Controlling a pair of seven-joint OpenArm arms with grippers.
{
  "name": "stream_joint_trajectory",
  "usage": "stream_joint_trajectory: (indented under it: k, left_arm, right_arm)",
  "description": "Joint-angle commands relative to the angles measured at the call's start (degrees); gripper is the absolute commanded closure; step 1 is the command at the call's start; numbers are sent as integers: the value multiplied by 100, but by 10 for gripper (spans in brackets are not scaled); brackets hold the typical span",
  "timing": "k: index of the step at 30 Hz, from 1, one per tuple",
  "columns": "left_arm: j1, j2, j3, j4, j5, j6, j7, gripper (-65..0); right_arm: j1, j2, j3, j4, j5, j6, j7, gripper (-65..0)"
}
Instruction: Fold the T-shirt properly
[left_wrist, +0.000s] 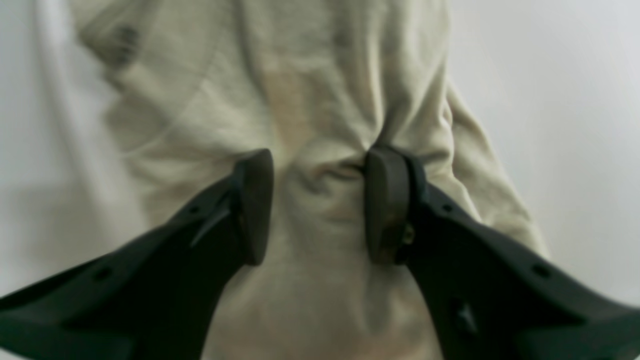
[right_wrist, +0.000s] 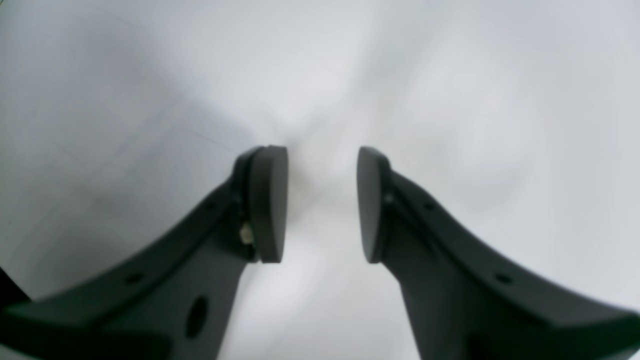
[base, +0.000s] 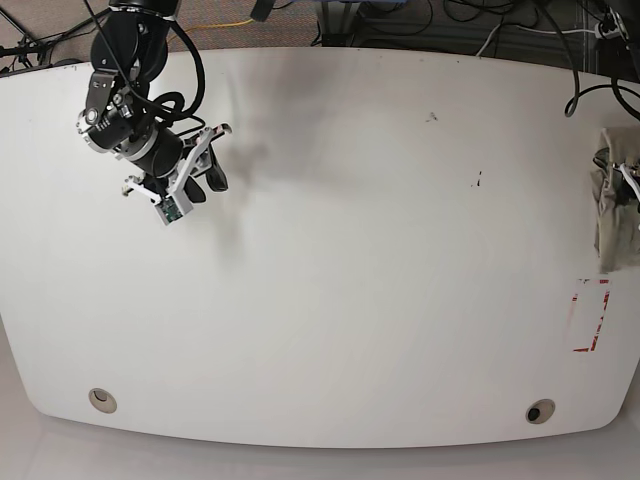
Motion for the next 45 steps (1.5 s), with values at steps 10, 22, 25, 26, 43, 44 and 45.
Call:
stream_joint_trajectory:
  k: [10,22,25,26,43,44,45]
  left_arm:
    - [1,367,-46,1554,-34,53,-245,-269]
    - [107,1747,816,974,10,1341,-3507,-275]
    - [581,1896,913,1150,1,1605,-4069,-275]
    - [731,1923,913,1317,1,1631,-4113,-275]
    - [4942,3831,156,5325,-25,1623,-3190,-272]
    - [5188,3989,156,5405,-25,1623,-3208,-272]
    - [5355,4077,148,5431,-25,1623,-3208,-271]
  right_arm:
    - [-2,48,5,82,-977,-188,1678,-216]
    - [-169,-401,383,-1474,-3368,-891,5538,-216]
    - [-372,-392,480,-1799,-3368,-1208,6171,-216]
    - [-477,-392,488,-1808,-3368,-1243,6241,-216]
    - [-3624,-163,462,-726,-1654,-1225,6285,-216]
    - [-3791,-155,462,-726,-1478,-1225,6285,-216]
    - [-3923,-155,453,-726,-1372,-1225,6285,-216]
